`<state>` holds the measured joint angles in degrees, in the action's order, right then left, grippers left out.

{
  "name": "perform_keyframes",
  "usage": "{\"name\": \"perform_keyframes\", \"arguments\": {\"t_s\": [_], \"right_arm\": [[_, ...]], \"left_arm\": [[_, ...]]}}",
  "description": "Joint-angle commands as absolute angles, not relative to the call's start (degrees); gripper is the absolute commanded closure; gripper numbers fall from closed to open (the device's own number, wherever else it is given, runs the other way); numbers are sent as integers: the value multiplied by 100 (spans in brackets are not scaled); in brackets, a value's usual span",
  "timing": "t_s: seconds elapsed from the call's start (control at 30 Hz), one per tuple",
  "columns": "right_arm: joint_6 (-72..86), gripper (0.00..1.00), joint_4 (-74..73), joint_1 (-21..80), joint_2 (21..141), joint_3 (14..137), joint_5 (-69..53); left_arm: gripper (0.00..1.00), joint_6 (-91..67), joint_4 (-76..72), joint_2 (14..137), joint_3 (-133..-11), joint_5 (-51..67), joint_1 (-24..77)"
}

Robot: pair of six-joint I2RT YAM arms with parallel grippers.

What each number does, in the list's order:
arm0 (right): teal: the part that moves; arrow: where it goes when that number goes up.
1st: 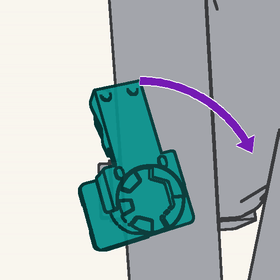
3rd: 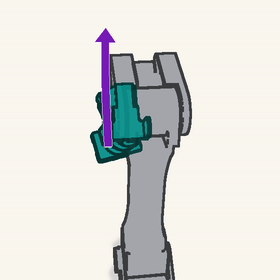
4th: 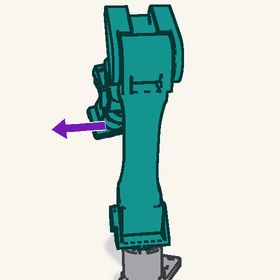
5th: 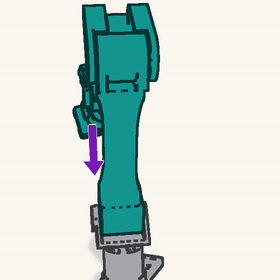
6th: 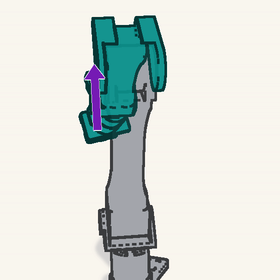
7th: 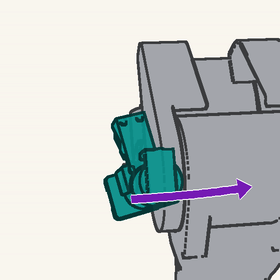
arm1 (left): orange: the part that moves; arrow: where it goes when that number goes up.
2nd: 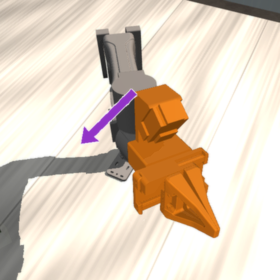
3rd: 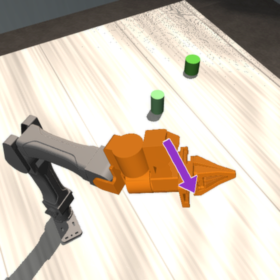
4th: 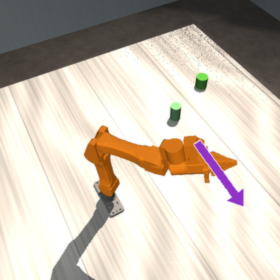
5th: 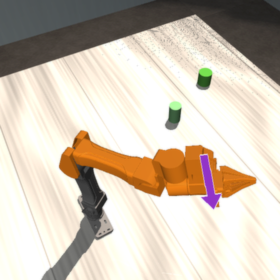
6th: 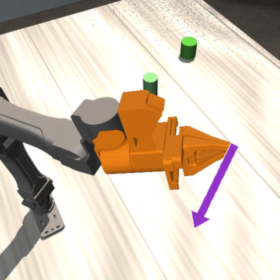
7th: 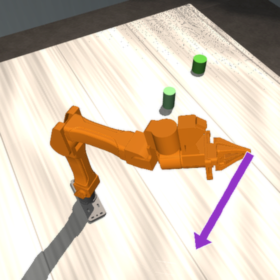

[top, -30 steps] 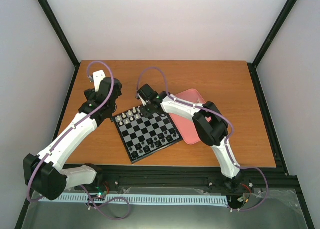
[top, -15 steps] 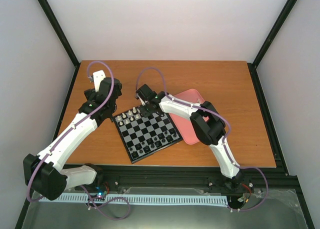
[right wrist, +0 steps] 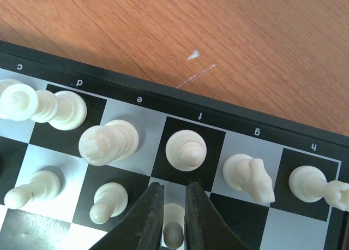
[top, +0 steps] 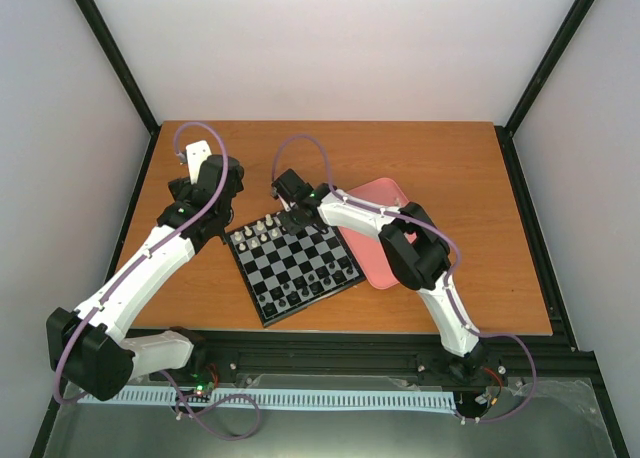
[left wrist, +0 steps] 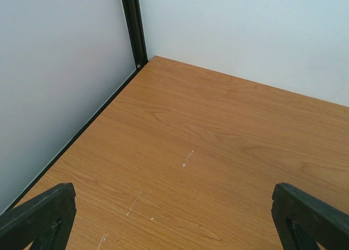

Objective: Set up the chess pieces on the board
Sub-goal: Place the chess piece on the chessboard, then pick up the chess piece from the storage box.

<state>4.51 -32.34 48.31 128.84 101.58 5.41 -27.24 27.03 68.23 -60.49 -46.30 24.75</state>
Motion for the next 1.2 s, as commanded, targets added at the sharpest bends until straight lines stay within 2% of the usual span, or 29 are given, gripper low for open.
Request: {"name": "perform_keyframes", "arguments": {"t_s": [0.0, 0.5, 0.73, 0.8, 0.87, 1.17], "right_arm": [[422, 87, -3213, 4887, 12927, 10231, 601], [487, 78, -2955, 4900, 12024, 9599, 555], [496, 63, -2706, 4913, 11207, 9035, 796], [556, 54, -2627, 4901, 10963, 8789, 1135], [650, 51, -2607, 4815, 10743, 8559, 1598], [1410, 55, -2694, 3193, 10406, 7507, 2480]], "left_arm": [[0, -2799, 2707, 6785, -6187, -4716, 2443], [0, -2813, 2733, 6724, -6196, -4689, 2443], [0, -2820, 2738, 6707, -6205, -4665, 2443], [0, -2813, 2733, 6698, -6209, -4658, 2443], [0, -2812, 2733, 6691, -6211, -4652, 2443], [0, -2826, 2681, 6625, -6144, -4519, 2443]]}}
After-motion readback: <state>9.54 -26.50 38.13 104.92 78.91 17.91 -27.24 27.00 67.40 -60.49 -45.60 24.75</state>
